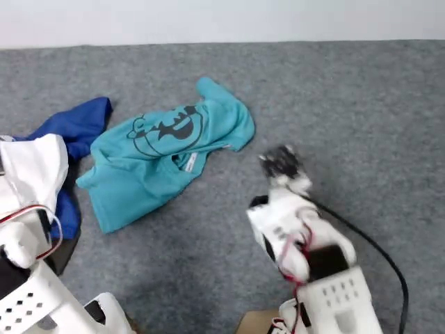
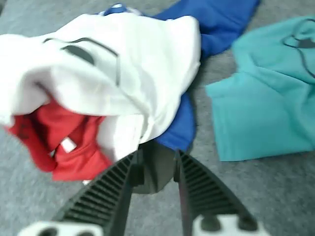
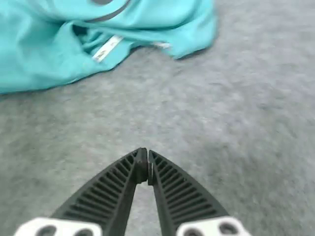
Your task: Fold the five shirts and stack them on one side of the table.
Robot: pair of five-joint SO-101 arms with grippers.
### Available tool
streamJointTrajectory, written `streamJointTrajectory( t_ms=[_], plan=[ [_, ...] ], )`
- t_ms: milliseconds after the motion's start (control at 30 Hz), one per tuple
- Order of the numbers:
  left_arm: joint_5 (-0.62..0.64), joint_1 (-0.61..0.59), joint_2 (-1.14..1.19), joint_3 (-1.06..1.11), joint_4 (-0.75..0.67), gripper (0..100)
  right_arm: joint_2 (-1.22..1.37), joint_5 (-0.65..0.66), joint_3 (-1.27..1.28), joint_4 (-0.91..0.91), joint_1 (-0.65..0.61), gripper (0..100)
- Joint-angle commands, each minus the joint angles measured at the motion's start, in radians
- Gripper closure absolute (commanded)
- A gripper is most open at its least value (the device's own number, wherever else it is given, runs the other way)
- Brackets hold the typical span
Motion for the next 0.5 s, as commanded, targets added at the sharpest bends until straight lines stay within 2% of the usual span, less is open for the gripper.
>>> streamJointTrajectory(
  t_ms=[0,233,467],
  plan=[
    [0.015,-0.038,-0.015,-0.002,-0.02,90,0.302,0.068,-0.215,0.002,-0.065,99.0],
    [0.015,-0.058,-0.015,-0.001,-0.02,90,0.707,0.29,-0.48,-0.019,-0.156,99.0],
    [0.015,-0.058,-0.015,-0.001,-0.02,90,1.03,0.322,-0.729,-0.019,-0.288,98.6]
  ],
)
